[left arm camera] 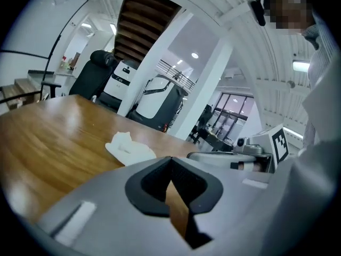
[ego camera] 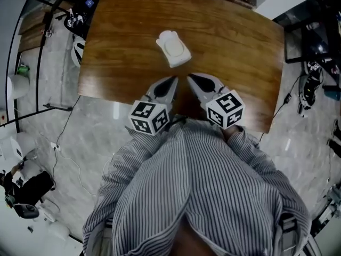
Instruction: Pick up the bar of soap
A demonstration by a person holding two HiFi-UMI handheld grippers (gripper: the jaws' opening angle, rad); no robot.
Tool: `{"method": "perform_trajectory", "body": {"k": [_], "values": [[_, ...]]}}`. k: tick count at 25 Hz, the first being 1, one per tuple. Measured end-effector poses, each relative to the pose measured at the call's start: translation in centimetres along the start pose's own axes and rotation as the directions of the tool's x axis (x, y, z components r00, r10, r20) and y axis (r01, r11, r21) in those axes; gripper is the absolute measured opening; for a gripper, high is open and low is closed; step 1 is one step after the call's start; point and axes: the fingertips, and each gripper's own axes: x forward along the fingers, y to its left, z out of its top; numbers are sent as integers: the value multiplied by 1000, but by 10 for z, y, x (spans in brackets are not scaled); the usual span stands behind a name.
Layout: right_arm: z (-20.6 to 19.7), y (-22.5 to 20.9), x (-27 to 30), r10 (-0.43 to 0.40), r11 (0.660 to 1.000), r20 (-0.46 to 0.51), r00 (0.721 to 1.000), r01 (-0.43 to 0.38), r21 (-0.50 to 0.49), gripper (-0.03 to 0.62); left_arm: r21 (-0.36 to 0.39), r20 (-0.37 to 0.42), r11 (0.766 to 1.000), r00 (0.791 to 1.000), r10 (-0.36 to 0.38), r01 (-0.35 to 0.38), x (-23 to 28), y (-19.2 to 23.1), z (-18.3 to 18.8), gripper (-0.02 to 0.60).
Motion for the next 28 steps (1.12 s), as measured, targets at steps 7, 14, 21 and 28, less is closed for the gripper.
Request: {"method": "perform_trajectory", "body": {"k": [7, 14, 21, 28], "values": [[7, -13, 19, 42, 998, -2, 999, -42, 55, 3, 321, -112, 945, 993, -24, 59, 24, 31, 38, 3], [14, -28, 22, 26, 997, 40, 999, -29, 70, 3, 677, -414, 631, 905, -100, 379, 56, 41, 33, 3], [14, -41, 23, 46, 992, 33, 998, -50, 119, 3, 721, -654, 293, 756, -12, 628, 81, 68, 27, 191], [4, -33, 31, 124, 981, 2, 992, -123, 153, 3, 603, -793, -37, 604, 75, 797, 97, 89, 14, 239]]}}
